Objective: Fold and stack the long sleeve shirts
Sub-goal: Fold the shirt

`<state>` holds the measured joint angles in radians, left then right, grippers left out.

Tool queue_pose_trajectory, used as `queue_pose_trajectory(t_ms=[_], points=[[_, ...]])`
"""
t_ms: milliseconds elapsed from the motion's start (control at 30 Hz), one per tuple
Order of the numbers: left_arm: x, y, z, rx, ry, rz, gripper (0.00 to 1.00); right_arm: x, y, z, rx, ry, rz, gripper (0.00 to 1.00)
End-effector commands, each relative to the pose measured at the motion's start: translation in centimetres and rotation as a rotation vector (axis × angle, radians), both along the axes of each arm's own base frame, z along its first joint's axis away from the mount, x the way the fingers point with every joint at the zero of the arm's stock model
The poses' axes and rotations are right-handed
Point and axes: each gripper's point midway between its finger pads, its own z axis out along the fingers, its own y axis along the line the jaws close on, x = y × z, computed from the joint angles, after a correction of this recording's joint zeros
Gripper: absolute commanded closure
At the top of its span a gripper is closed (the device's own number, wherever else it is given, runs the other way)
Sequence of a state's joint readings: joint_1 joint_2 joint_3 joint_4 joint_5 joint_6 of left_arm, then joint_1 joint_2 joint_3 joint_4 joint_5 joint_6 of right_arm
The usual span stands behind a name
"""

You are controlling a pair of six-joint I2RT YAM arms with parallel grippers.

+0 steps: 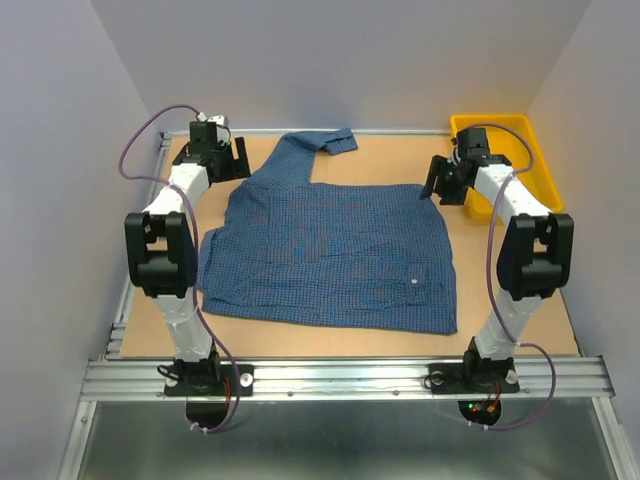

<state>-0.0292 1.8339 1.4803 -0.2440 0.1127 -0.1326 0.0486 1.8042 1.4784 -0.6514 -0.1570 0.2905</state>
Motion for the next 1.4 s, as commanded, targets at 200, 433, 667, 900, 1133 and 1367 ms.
queue_pose_trajectory(t_ms=[200, 433, 667, 900, 1133, 1367], points=[[6.4, -2.5, 1.8, -0.031, -0.112, -0.253, 0.11, 10.1, -1.4, -1.0, -0.041, -0.181, 0.113, 0.36], [6.8, -3.0, -1.6, -0.043, -0.045, -0.285, 0.13, 12.0, -1.6, -2.1, -0.085, -0.212, 0.186, 0.37], [7.9, -3.7, -5.1, -0.100, 0.032, -0.298, 0.14, 13.5, -0.3, -2.7, -0.044, -0.240, 0.269, 0.37], [7.7, -4.5, -6.4, -0.142, 0.056, -0.321, 0.18, 14.0, 0.4, -5.1, -0.007, -0.213, 0.295, 0.36], [7.5, -5.2, -7.6, -0.194, 0.085, -0.319, 0.24, 14.2, 0.0, -8.1, -0.033, -0.177, 0.316, 0.37], [7.8, -5.0, -8.4, -0.191, 0.095, -0.305, 0.26, 12.5, 0.5, -9.7, -0.012, -0.138, 0.361, 0.56]])
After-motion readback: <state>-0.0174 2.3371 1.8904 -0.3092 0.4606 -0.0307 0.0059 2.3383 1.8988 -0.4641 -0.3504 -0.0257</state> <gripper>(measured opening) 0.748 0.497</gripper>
